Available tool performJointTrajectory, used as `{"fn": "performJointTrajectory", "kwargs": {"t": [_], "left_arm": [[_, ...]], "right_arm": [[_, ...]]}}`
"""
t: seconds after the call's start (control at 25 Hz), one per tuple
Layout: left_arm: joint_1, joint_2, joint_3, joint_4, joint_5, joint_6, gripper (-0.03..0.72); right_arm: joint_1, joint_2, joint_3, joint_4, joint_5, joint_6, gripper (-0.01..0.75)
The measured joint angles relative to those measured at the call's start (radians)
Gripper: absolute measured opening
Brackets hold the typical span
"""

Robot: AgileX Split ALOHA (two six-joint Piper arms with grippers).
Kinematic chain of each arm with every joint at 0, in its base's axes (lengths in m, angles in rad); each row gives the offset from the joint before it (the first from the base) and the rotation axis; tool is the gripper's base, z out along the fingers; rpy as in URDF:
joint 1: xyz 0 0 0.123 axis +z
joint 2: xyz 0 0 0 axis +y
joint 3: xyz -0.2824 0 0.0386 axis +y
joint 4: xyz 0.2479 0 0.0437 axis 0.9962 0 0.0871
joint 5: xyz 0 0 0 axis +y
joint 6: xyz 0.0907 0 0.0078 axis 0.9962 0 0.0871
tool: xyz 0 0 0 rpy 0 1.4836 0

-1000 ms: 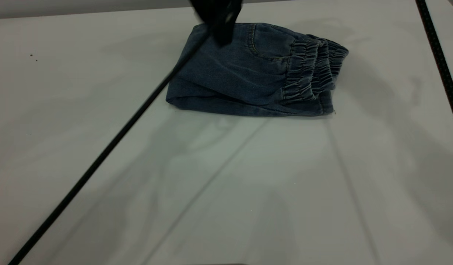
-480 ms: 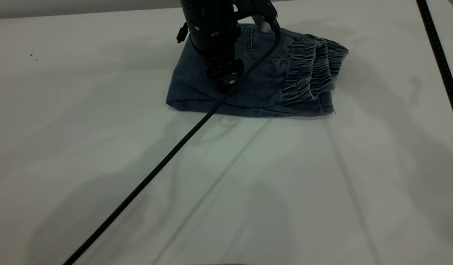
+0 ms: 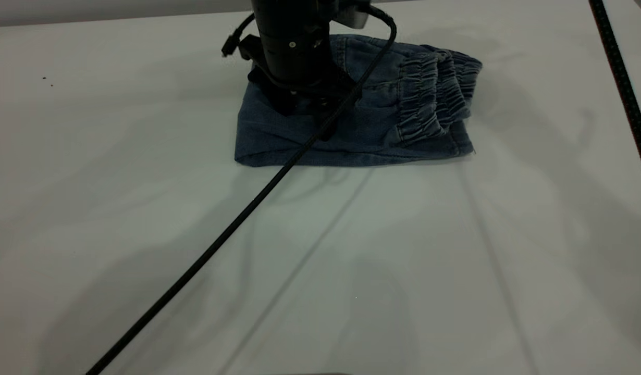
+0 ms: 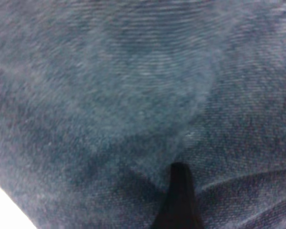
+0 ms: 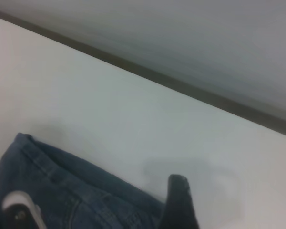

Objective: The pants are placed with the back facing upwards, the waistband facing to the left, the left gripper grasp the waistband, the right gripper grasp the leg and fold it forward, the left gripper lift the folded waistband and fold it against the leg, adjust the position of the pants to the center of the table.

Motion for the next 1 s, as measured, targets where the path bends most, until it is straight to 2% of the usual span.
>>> {"fn": "performJointTrajectory", "kwargs": {"t": [0.12, 0.28, 0.4, 0.6, 0.76, 1.0], "left_arm": [[0.0, 0.0, 0.0, -0.001, 0.008, -0.07, 0.531], [0.0, -0.017, -0.011, -0.003, 0.054, -0.064, 0.531], [0.0, -0.041, -0.073, -0.003, 0.155, -0.016, 0.531], [0.0, -0.074, -0.232, 0.053, 0.413, 0.069, 0.531], [0.0, -0.087, -0.338, 0.127, 0.427, 0.078, 0.531], [0.0, -0.165, -0.349, 0.123, 0.428, 0.079, 0.531]], "right_arm": [[0.0, 0.0, 0.0, 0.0, 0.0, 0.001, 0.47], [0.0, -0.009, 0.0, 0.0, 0.001, 0.002, 0.47], [0.0, -0.048, 0.002, 0.002, 0.002, 0.006, 0.47], [0.0, -0.182, 0.033, 0.023, 0.003, 0.017, 0.47], [0.0, -0.306, 0.098, 0.035, 0.005, 0.018, 0.47], [0.0, -0.512, 0.311, 0.038, 0.006, 0.019, 0.47]]}}
